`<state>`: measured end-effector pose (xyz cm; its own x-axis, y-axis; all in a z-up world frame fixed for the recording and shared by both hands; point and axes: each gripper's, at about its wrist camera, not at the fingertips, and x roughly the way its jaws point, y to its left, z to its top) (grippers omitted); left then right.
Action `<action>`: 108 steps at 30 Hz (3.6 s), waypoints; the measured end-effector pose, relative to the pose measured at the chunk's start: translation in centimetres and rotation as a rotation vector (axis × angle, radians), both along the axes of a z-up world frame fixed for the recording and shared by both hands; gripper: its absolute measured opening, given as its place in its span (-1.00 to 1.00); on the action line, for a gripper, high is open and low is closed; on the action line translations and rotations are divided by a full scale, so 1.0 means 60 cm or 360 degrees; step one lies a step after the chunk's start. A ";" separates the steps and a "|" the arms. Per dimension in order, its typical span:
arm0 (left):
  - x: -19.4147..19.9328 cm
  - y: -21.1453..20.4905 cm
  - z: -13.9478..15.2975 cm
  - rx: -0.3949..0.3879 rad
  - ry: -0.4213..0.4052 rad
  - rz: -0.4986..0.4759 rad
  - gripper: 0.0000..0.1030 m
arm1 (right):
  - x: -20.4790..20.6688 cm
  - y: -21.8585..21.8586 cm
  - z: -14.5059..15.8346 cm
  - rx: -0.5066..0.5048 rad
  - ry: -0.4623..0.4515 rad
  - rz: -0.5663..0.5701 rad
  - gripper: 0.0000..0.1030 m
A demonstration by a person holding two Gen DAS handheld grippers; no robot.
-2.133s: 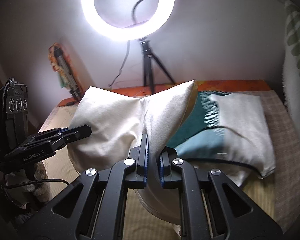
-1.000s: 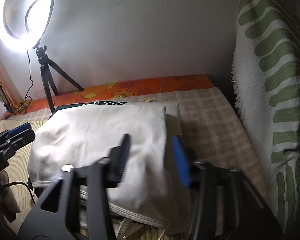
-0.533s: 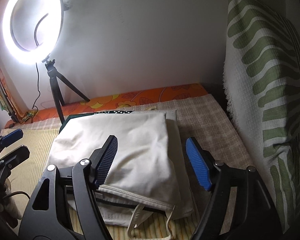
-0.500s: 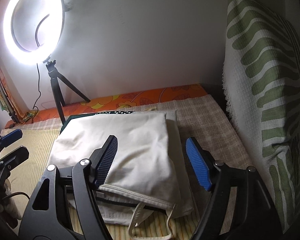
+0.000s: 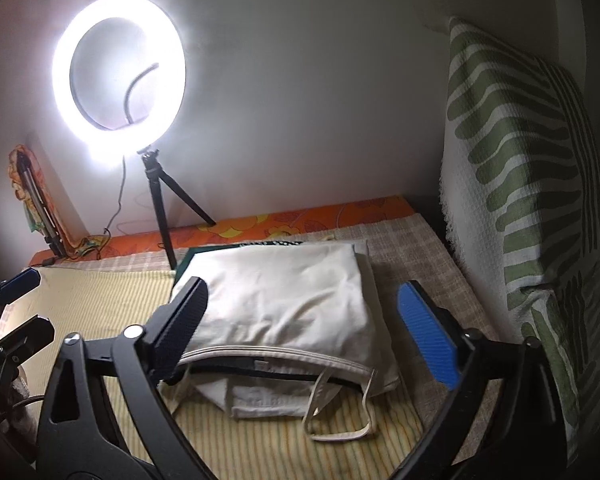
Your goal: Fold small clothes
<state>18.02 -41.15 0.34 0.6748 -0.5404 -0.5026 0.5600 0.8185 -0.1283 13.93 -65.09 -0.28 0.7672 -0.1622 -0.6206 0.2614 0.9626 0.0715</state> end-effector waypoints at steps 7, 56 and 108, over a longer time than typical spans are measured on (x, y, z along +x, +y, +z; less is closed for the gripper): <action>-0.054 0.061 0.027 0.0006 -0.0050 0.0013 0.99 | -0.035 0.065 0.038 0.0027 -0.0080 0.0015 0.97; -0.277 0.287 -0.060 0.0246 -0.0042 0.0058 0.99 | -0.245 0.358 -0.068 0.0131 -0.0008 -0.0200 1.00; -0.285 0.279 -0.057 0.0259 -0.0070 0.0094 0.99 | -0.244 0.348 -0.074 0.0262 -0.0011 -0.0242 1.00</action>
